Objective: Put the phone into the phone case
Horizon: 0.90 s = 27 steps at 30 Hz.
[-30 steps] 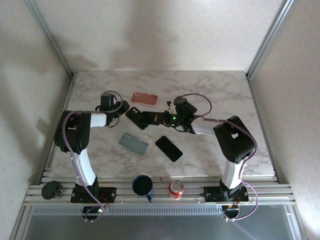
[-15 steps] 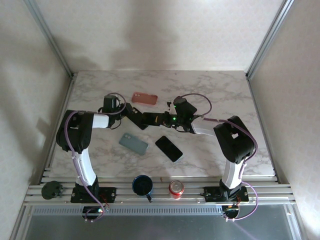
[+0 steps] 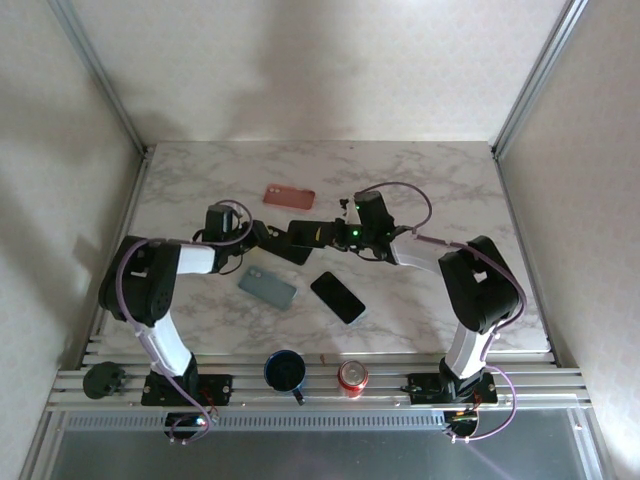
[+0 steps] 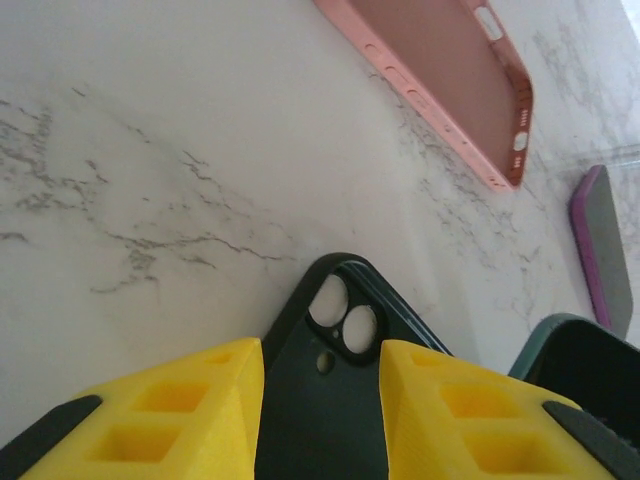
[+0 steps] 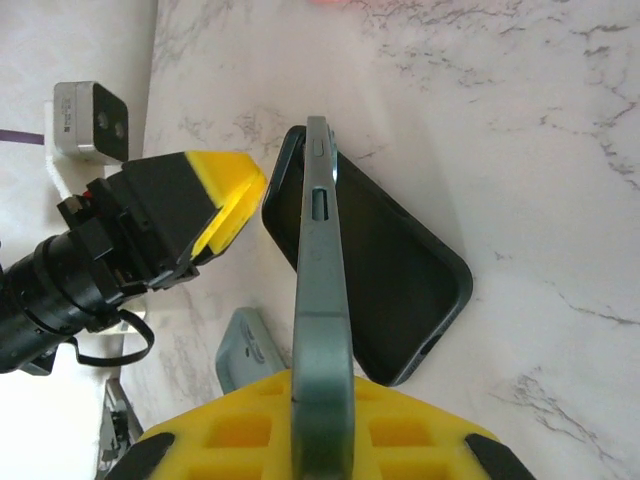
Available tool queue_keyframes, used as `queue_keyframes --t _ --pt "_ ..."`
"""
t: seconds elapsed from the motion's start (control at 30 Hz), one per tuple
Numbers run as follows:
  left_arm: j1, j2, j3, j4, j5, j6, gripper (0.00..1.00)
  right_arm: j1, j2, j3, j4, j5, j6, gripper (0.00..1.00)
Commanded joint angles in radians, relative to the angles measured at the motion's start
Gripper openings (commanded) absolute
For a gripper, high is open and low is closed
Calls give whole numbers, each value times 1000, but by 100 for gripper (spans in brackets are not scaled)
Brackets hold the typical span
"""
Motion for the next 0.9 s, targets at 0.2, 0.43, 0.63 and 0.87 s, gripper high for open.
queue_keyframes --t 0.2,0.43,0.63,0.87 --pt "9 -44 11 -1 1 -4 35 19 -31 41 48 -81 129 0" --pt "21 21 81 1 9 11 35 53 38 64 107 -51 229 0" --pt "22 68 116 7 12 17 35 67 85 67 161 -38 288 0" --pt "21 98 109 27 26 19 35 77 107 75 146 -9 313 0"
